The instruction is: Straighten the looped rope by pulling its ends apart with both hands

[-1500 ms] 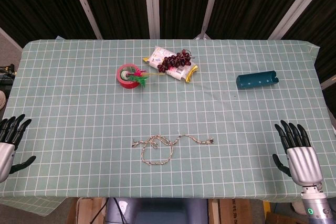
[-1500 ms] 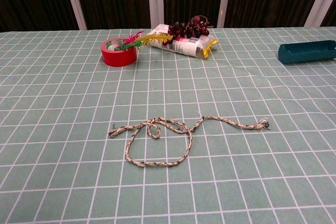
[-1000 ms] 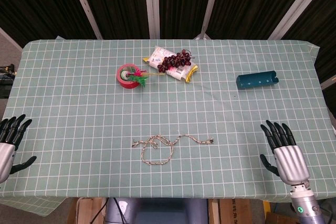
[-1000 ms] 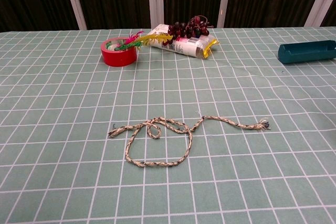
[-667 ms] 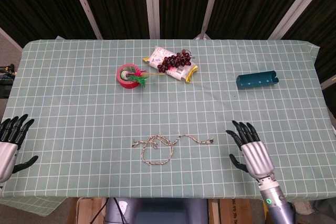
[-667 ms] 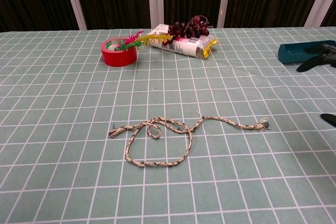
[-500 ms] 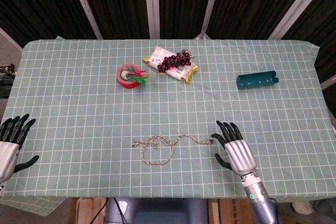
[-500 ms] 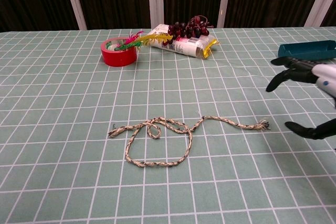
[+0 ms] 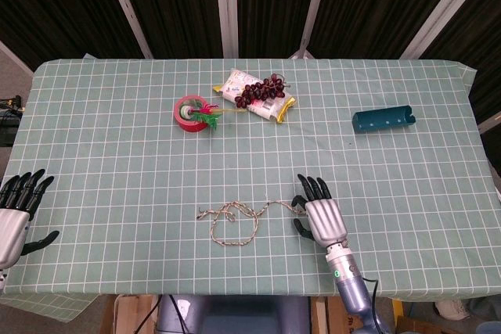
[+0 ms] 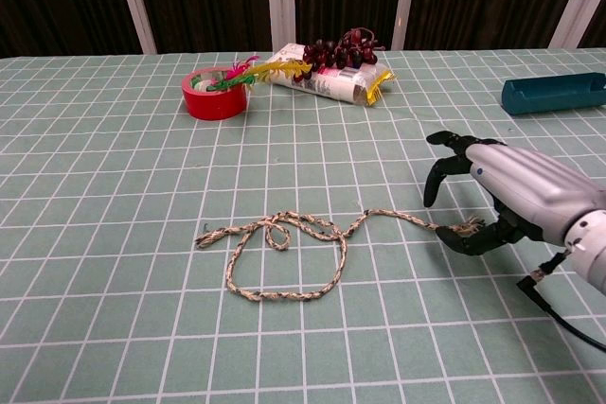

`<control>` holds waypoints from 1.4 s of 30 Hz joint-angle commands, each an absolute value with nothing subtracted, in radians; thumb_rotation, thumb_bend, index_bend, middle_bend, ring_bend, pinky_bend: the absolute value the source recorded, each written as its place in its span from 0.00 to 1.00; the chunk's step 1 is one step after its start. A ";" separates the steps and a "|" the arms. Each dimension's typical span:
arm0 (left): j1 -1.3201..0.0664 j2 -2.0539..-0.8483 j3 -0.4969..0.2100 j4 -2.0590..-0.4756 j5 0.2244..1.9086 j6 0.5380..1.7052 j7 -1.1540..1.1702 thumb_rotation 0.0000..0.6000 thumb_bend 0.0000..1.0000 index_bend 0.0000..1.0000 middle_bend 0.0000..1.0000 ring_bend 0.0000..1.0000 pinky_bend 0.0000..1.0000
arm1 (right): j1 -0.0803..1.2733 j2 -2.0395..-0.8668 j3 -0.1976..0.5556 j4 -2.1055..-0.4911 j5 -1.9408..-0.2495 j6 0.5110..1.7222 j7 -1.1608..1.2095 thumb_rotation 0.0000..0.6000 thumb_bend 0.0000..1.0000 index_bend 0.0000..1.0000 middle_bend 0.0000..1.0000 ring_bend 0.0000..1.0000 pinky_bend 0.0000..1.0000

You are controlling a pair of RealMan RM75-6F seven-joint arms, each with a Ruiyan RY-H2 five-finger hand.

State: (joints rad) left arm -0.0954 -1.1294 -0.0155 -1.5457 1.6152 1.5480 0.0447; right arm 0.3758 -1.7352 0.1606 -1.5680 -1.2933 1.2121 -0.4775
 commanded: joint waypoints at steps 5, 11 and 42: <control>-0.098 -1.131 -0.017 -1.544 1.612 1.545 0.044 1.00 0.01 0.03 0.00 0.00 0.00 | 0.393 -1.774 0.178 -1.510 -1.253 1.202 -0.471 1.00 0.40 0.50 0.08 0.00 0.00; -0.098 -1.131 -0.017 -1.545 1.612 1.545 0.045 1.00 0.01 0.03 0.00 0.00 0.00 | 0.399 -1.793 0.176 -1.475 -1.242 1.201 -0.460 1.00 0.40 0.50 0.08 0.00 0.00; -0.098 -1.126 -0.015 -1.553 1.612 1.546 0.045 1.00 0.02 0.04 0.00 0.00 0.00 | 0.403 -1.799 0.159 -1.464 -1.219 1.226 -0.458 1.00 0.46 0.65 0.13 0.00 0.00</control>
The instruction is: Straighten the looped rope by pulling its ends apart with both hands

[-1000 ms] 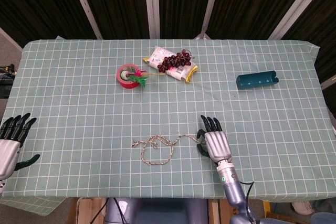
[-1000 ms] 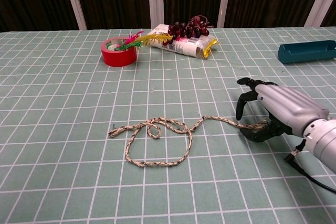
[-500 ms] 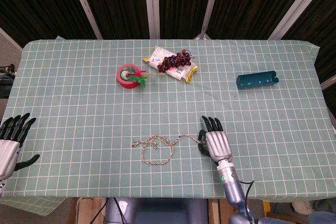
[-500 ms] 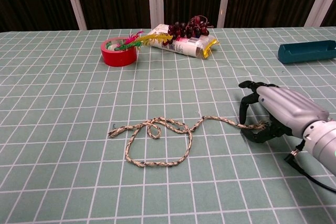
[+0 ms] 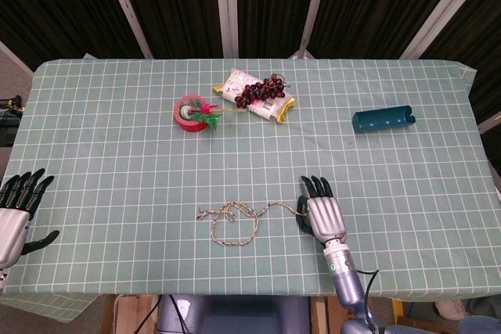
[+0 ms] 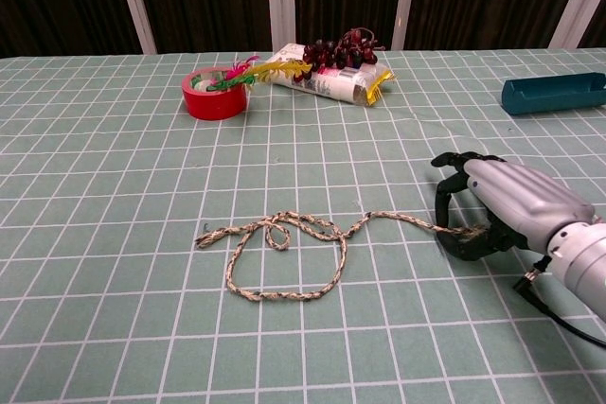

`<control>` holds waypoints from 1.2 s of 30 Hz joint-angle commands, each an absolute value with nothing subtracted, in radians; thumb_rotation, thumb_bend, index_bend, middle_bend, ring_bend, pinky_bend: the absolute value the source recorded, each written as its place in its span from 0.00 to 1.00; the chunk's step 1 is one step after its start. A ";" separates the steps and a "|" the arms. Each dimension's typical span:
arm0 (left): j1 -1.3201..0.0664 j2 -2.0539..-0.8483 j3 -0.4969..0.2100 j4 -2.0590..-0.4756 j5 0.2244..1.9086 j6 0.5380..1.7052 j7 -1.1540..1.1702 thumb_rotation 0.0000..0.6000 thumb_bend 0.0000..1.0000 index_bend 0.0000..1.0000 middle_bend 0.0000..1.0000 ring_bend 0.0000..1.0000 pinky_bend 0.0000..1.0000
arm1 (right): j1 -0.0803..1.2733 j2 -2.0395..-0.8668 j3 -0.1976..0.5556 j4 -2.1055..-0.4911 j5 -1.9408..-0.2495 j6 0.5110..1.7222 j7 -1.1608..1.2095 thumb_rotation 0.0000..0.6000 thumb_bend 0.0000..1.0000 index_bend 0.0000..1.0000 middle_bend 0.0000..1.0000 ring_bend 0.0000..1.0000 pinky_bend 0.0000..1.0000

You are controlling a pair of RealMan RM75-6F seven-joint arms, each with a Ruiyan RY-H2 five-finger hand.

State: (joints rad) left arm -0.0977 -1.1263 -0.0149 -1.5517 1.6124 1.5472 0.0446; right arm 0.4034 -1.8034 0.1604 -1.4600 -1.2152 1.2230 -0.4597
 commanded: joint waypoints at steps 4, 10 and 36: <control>-0.111 -1.123 -0.013 -1.581 1.611 1.520 0.061 1.00 0.07 0.10 0.00 0.00 0.00 | 0.400 -1.778 0.158 -1.491 -1.227 1.232 -0.449 1.00 0.46 0.66 0.13 0.00 0.00; -0.176 -1.114 -0.037 -1.711 1.596 1.427 0.131 1.00 0.17 0.20 0.00 0.00 0.00 | 0.399 -1.763 0.153 -1.529 -1.224 1.232 -0.455 1.00 0.47 0.66 0.14 0.00 0.00; -0.492 -1.554 -0.172 -1.778 1.158 1.132 0.717 1.00 0.33 0.38 0.07 0.00 0.00 | 0.396 -1.708 0.164 -1.619 -1.193 1.245 -0.460 1.00 0.47 0.67 0.14 0.00 0.00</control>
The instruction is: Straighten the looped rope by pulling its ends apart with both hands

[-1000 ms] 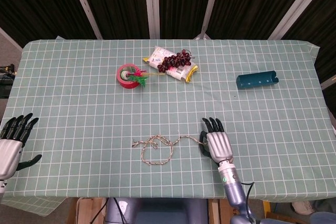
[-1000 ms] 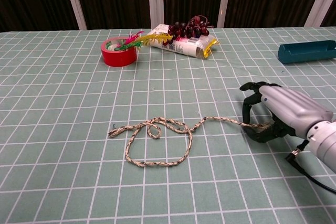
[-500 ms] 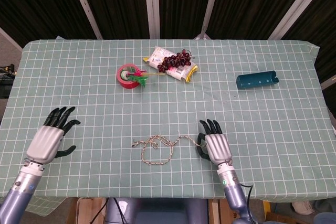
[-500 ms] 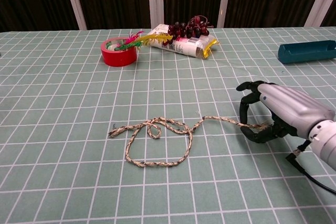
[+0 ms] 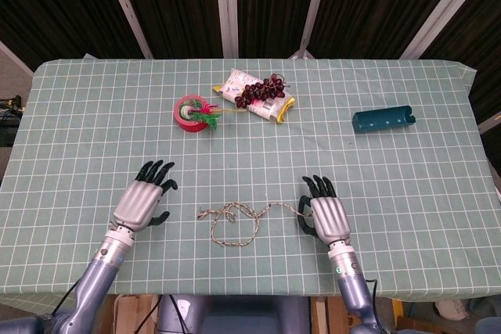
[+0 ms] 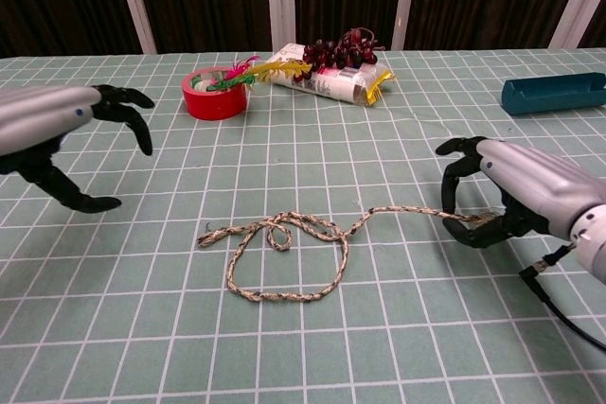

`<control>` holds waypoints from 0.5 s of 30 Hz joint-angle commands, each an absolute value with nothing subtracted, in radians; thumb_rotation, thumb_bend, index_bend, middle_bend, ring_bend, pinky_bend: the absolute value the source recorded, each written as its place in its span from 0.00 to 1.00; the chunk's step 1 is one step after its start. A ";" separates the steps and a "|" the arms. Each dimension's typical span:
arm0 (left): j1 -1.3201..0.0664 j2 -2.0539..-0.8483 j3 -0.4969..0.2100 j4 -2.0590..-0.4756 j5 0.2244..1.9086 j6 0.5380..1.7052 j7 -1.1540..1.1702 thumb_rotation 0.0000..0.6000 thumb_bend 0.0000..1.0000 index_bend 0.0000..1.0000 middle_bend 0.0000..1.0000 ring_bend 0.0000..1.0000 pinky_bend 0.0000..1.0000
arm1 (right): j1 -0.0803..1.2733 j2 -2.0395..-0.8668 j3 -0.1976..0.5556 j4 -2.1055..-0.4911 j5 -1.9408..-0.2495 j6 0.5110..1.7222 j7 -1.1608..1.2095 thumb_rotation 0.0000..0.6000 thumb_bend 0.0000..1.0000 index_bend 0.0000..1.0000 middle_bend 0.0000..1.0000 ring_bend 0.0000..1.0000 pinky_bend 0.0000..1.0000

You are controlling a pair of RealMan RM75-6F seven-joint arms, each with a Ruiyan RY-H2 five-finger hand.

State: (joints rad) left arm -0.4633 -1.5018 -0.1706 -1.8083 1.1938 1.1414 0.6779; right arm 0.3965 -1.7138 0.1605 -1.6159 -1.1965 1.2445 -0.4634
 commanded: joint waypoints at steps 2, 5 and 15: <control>-0.503 -1.589 -0.172 -1.764 1.139 1.136 0.732 1.00 0.34 0.40 0.07 0.00 0.00 | 0.397 -1.702 0.167 -1.623 -1.190 1.245 -0.457 1.00 0.47 0.67 0.14 0.00 0.00; -0.521 -1.636 -0.174 -1.746 1.114 1.141 0.746 1.00 0.35 0.41 0.07 0.00 0.00 | 0.398 -1.693 0.171 -1.629 -1.185 1.245 -0.454 1.00 0.47 0.67 0.14 0.00 0.00; -0.555 -1.731 -0.169 -1.695 1.052 1.160 0.776 1.00 0.38 0.44 0.08 0.00 0.00 | 0.399 -1.683 0.172 -1.629 -1.175 1.247 -0.444 1.00 0.47 0.67 0.14 0.00 0.00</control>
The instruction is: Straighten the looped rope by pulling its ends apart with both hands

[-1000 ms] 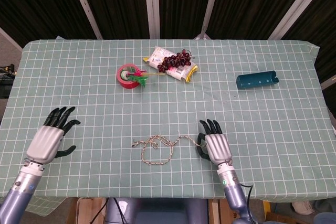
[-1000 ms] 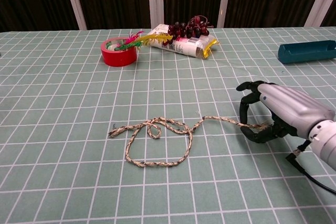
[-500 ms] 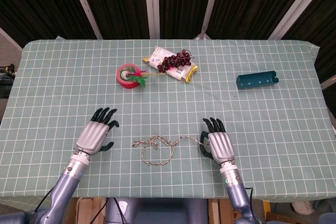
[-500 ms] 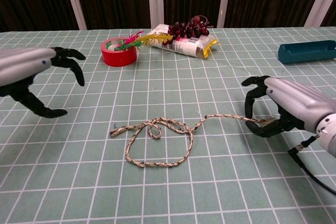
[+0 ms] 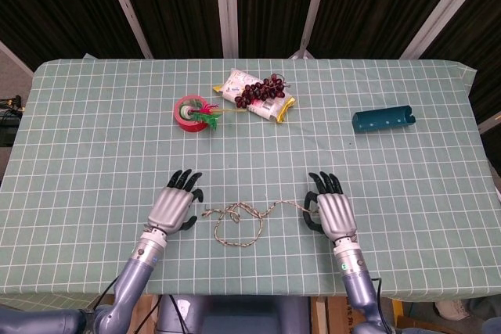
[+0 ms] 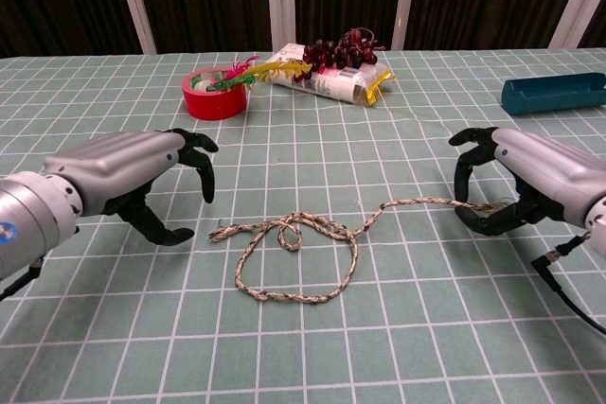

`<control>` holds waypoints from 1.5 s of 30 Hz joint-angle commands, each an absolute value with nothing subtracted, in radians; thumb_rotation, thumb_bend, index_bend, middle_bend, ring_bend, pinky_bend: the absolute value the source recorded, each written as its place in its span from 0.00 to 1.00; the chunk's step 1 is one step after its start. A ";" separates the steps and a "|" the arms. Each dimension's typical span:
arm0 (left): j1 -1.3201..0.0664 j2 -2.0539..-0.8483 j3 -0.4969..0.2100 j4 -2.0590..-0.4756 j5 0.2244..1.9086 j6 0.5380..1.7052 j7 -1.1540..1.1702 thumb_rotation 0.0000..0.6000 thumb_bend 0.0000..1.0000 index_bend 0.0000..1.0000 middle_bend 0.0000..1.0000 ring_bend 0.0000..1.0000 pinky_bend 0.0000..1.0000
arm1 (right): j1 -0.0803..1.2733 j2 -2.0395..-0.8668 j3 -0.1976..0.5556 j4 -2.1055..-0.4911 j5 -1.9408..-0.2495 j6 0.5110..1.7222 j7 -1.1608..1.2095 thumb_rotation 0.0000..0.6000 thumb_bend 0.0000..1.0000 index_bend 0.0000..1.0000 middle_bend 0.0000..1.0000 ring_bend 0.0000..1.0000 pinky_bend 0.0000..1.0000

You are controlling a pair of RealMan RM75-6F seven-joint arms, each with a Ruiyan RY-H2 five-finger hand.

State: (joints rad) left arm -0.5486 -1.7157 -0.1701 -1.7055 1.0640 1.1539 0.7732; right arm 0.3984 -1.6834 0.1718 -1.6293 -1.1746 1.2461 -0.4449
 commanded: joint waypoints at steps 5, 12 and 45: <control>-0.568 -1.763 -0.169 -1.671 1.037 1.168 0.776 1.00 0.41 0.45 0.09 0.00 0.00 | 0.402 -1.680 0.173 -1.631 -1.175 1.249 -0.445 1.00 0.47 0.67 0.14 0.00 0.00; -0.582 -1.795 -0.170 -1.642 1.017 1.172 0.766 1.00 0.43 0.46 0.09 0.00 0.00 | 0.404 -1.674 0.175 -1.636 -1.171 1.254 -0.446 1.00 0.47 0.67 0.14 0.00 0.00; -0.618 -1.878 -0.159 -1.548 1.007 1.189 0.737 1.00 0.51 0.53 0.13 0.00 0.00 | 0.408 -1.648 0.179 -1.647 -1.156 1.263 -0.432 1.00 0.47 0.68 0.14 0.00 0.00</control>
